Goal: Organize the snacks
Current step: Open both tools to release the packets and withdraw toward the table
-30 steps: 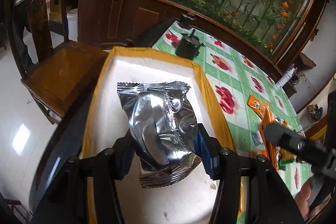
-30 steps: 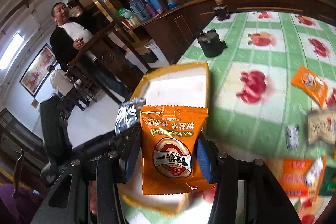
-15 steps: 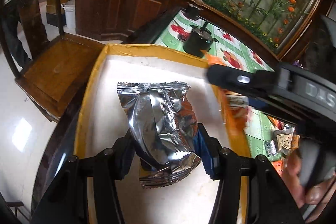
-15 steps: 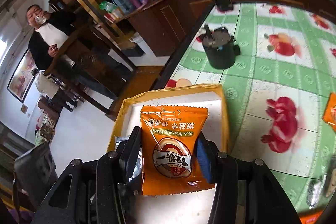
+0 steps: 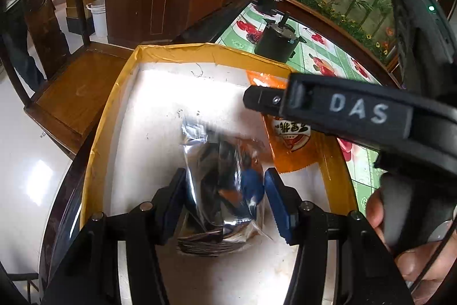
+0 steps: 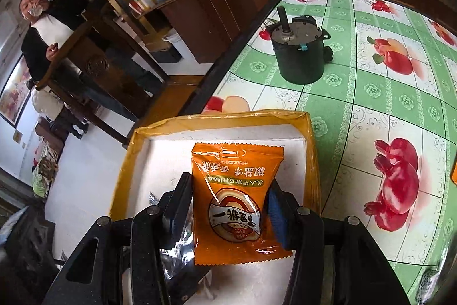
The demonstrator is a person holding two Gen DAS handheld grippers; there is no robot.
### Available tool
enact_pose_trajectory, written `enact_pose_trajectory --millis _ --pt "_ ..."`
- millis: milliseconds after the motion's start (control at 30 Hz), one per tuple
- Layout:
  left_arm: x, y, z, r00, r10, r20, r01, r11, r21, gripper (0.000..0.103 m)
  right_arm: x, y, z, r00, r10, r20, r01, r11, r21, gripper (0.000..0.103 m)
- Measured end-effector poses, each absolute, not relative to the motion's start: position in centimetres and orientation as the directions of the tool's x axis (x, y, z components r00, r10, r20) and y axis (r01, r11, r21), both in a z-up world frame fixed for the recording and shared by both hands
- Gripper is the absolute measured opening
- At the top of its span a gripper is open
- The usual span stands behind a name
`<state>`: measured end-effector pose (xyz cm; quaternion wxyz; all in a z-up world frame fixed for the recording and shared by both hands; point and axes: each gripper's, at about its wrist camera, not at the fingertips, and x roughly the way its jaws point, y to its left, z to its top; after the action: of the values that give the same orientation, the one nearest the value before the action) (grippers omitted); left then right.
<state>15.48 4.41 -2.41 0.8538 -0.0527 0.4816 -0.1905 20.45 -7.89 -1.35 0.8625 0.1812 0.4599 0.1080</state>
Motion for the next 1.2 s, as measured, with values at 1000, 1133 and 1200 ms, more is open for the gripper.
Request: enact_pose_trajectory --millis 1000,1133,1200 --pt "5.5 1.1 3.0 0.569 -0.484 -0.665 0.432 0.864 -0.259 0.064 2.7 -18.9 1.4 0.747 0.4 -0.531 -0.047 0.829 0.558 0.074" --pt "3.5 -1.9 3.3 0.551 -0.499 -0.669 0.493 0.841 -0.222 0.064 -2.1 -24.1 -0.4 0.784 0.413 -0.463 0.029 0.721 0.692 0.074" --pt "2.6 -3.7 3.3 0.538 -0.504 -0.675 0.526 0.827 -0.198 0.064 -4.0 -26.9 -1.0 0.793 0.441 -0.419 0.055 0.635 0.771 0.074"
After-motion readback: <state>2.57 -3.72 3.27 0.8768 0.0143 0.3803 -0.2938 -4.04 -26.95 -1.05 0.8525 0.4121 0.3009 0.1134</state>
